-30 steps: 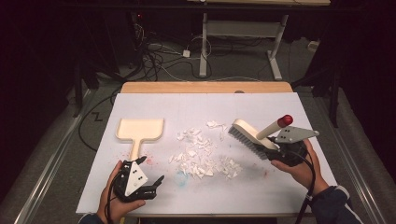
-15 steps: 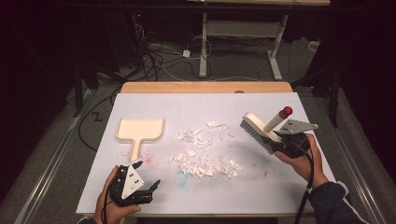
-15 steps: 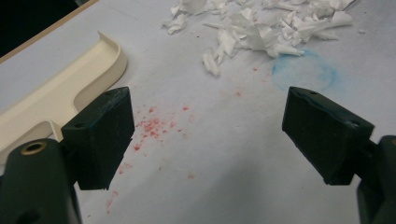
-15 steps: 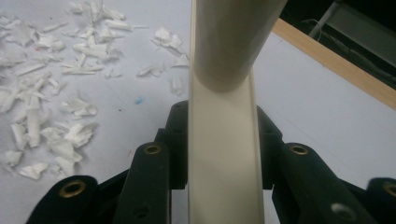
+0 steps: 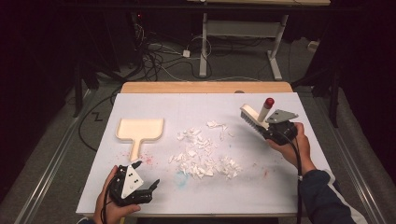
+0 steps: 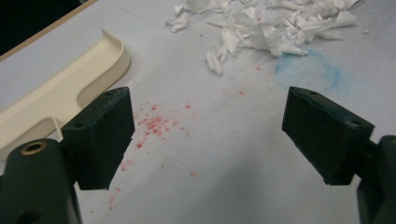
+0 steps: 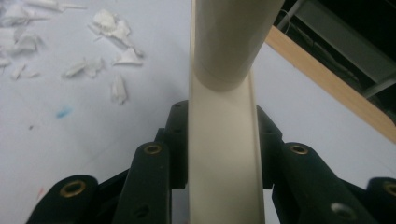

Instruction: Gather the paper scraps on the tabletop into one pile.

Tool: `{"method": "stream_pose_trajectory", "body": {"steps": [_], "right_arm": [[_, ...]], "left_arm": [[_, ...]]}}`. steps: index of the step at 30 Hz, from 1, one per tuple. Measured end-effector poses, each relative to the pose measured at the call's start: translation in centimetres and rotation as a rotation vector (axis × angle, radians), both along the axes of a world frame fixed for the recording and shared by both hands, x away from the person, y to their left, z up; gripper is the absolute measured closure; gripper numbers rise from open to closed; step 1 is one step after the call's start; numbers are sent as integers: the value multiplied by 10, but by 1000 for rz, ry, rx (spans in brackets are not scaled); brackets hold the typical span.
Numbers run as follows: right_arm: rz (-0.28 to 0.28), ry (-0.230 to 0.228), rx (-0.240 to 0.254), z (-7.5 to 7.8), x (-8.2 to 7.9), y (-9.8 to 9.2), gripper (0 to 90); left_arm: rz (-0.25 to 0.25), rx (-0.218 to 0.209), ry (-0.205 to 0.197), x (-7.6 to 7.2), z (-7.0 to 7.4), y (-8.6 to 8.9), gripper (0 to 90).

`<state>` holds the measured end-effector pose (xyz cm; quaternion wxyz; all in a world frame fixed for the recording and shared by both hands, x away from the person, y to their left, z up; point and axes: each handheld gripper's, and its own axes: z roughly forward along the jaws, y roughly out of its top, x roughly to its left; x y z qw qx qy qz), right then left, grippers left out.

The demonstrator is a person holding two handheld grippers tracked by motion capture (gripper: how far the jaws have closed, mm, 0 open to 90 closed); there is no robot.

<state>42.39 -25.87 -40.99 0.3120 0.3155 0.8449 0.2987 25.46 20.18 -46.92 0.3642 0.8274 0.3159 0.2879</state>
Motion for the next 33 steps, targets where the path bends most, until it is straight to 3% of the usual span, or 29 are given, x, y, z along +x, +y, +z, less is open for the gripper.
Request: {"method": "stream_pose_trajectory", "body": {"steps": [4,9,15,18,20,21,24,25,27,33], "right_arm": [[6,-9,-11,-2,16,15,681],[-1,-62,-114,-14,37,52,682],[68,-61,-179,-31,45,95,682],[105,-39,-158,-35,43,106,681],[163,-35,-150,-38,35,118,680],[163,-35,-150,-38,35,118,680],[254,-24,-102,-36,22,125,680],[254,-24,-102,-36,22,125,680],[333,-8,-87,-38,4,127,677],[415,17,-89,-43,-31,121,665]], "left_arm": [[-8,-1,5,1,0,1,160],[-12,-8,-3,2,1,1,160],[-20,3,12,1,0,0,161],[-29,13,20,-1,-1,0,161],[-40,15,19,-3,-1,-1,161],[-40,15,19,-3,-1,-1,161],[-48,21,25,-3,-1,-2,161],[-51,19,30,-2,-1,-2,161],[-56,20,29,-2,-1,-3,161],[-55,25,22,-3,0,-3,161]]}}
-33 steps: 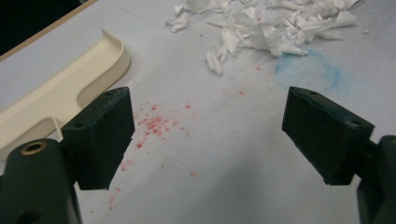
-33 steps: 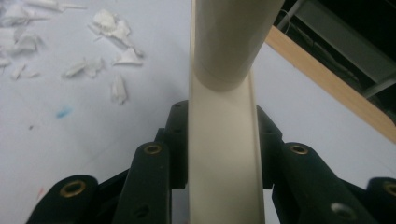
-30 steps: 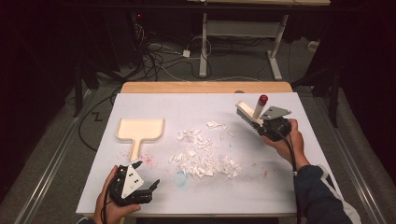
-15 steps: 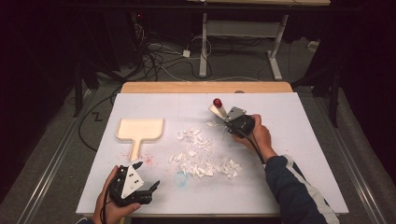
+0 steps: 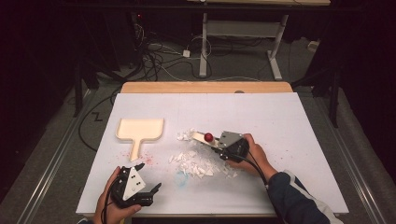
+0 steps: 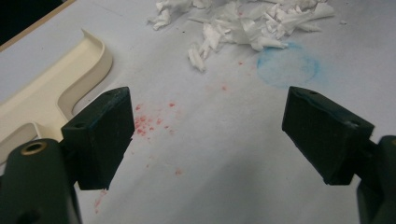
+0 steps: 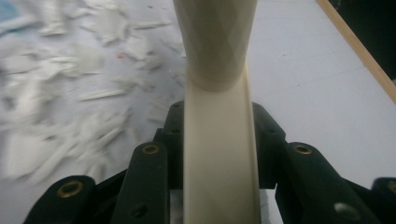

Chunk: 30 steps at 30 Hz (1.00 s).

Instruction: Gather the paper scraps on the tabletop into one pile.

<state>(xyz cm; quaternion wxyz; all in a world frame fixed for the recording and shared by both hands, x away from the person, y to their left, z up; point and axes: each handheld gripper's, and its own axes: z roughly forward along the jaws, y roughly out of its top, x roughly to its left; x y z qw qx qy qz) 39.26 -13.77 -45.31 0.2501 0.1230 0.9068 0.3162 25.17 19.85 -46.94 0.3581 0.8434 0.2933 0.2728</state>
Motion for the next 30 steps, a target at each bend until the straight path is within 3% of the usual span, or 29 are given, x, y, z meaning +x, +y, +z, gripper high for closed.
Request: {"method": "stream_pose_trajectory", "body": {"steps": [6,8,17,21,26,27,30], "right_arm": [[49,13,41,17,-24,-18,680],[52,-1,34,21,-29,-23,680],[2,-19,101,39,-28,-39,681],[-28,-54,106,47,-12,-35,681],[-85,-107,72,47,11,-23,682],[-117,-117,52,43,29,-14,681],[-153,-126,21,37,51,1,681]], "left_arm": [[-4,-8,-7,-1,1,1,161],[-5,-10,-10,-1,2,2,161],[0,-14,-11,-1,3,2,161],[1,-12,-4,1,2,2,161],[-1,-14,-5,1,2,2,160],[-4,-17,-3,1,2,2,161],[-7,-16,0,2,1,2,161]]}}
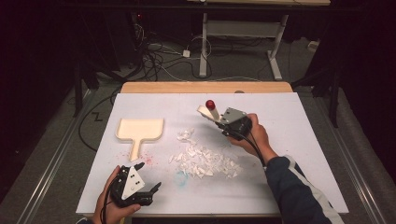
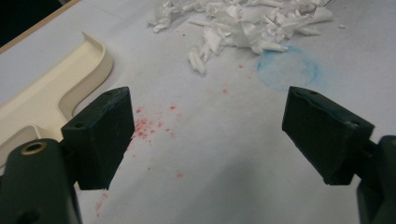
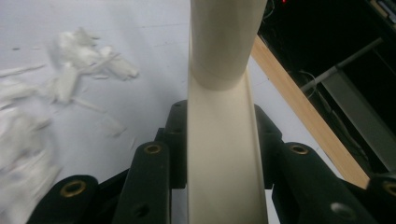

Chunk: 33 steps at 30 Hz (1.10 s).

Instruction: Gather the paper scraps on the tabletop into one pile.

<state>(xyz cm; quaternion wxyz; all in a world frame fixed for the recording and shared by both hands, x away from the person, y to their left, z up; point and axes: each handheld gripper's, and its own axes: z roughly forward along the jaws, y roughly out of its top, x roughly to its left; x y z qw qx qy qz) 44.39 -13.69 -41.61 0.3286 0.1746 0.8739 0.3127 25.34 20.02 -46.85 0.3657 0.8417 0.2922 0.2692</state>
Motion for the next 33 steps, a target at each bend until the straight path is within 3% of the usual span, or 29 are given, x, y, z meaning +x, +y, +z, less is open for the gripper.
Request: {"method": "stream_pose_trajectory", "body": {"steps": [5,6,12,17,22,24,26,27,33], "right_arm": [[-20,23,-6,-11,22,20,681],[-17,17,-23,-20,28,33,682],[55,35,-12,-32,27,54,679],[182,32,28,-34,7,54,680],[299,33,-27,-37,-14,47,676],[364,58,-43,-35,-24,40,674],[382,51,-61,-34,-27,37,674],[425,64,-47,-32,-34,29,674],[488,97,-36,-27,-52,9,676]], "left_arm": [[-1,-1,4,1,0,2,160],[-1,-5,6,1,-1,3,161],[-10,2,14,1,-2,2,161],[-14,16,18,1,-3,0,161],[-15,22,16,1,-3,-2,160],[-15,23,18,1,-3,-2,161],[-15,22,19,1,-3,-2,161],[-15,23,19,1,-3,-3,161],[-18,28,22,1,-3,-4,161]]}}
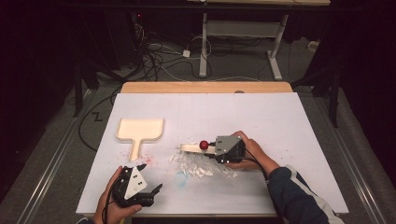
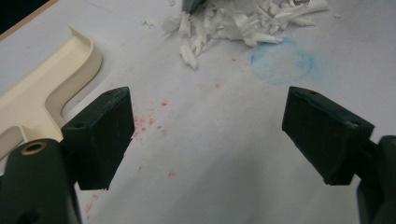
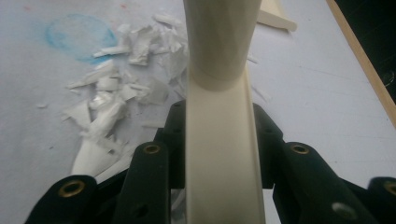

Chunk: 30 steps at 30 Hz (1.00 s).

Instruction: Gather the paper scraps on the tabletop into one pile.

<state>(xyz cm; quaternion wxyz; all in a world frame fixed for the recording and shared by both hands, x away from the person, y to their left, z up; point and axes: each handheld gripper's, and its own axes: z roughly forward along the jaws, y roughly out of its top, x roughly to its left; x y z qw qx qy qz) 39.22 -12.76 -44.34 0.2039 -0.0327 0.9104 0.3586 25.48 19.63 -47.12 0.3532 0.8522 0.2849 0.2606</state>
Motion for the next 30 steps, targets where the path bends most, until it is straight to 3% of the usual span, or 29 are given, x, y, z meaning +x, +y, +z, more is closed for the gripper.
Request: {"method": "stream_pose_trajectory", "body": {"steps": [5,14,18,19,21,22,23,25,26,28,30], "right_arm": [[4,0,33,3,-7,-9,680],[-81,-44,75,22,-12,-21,681],[-183,-47,118,38,-15,-39,681],[-183,-47,118,38,-15,-39,681],[-279,-34,135,47,-17,-54,681],[-279,-34,135,47,-17,-54,681],[-352,-25,132,49,-19,-64,681],[-414,-33,108,48,-20,-70,681],[-473,-36,87,46,-21,-74,681],[-538,-39,56,43,-22,-81,681],[-564,-42,47,41,-22,-82,681]], "left_arm": [[-5,2,1,0,0,-1,161],[-8,2,-5,0,1,-1,161],[0,5,-9,-1,1,-1,161],[0,8,-8,0,1,-1,161],[4,12,-8,0,1,-1,161],[6,14,-10,0,1,-1,161],[8,13,-13,0,2,-1,161],[10,13,-12,0,2,-1,161],[12,12,-12,0,2,-1,161],[10,18,-10,1,1,-2,161],[8,21,-9,1,1,-3,161]]}}
